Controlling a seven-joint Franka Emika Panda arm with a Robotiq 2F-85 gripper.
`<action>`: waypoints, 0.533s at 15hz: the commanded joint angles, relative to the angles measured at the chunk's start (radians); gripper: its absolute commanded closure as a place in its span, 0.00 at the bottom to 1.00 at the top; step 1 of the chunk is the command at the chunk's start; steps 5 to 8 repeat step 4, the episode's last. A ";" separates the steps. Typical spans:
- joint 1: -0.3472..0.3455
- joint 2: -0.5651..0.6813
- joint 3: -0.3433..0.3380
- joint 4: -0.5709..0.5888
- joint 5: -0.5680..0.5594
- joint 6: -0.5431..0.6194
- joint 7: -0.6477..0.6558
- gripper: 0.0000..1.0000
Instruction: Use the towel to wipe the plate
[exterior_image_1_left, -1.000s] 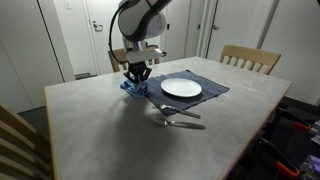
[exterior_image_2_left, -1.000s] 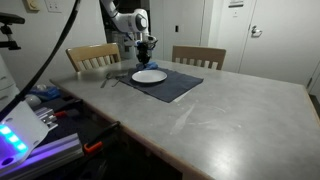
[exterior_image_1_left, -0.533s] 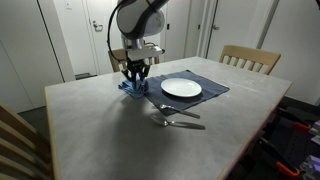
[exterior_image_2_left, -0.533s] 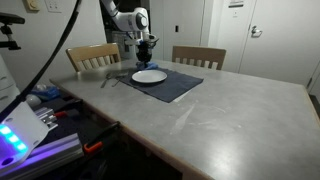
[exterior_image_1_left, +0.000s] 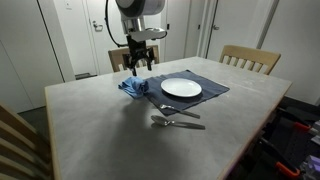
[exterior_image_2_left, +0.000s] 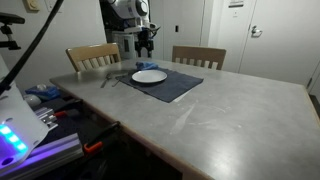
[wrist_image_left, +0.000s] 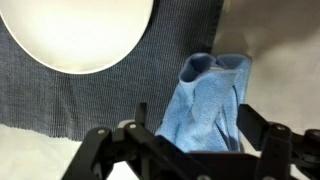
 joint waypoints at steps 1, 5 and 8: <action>-0.025 -0.066 0.020 -0.048 -0.010 -0.039 -0.074 0.00; -0.045 -0.085 0.028 -0.060 -0.005 -0.049 -0.137 0.00; -0.045 -0.085 0.028 -0.060 -0.005 -0.049 -0.137 0.00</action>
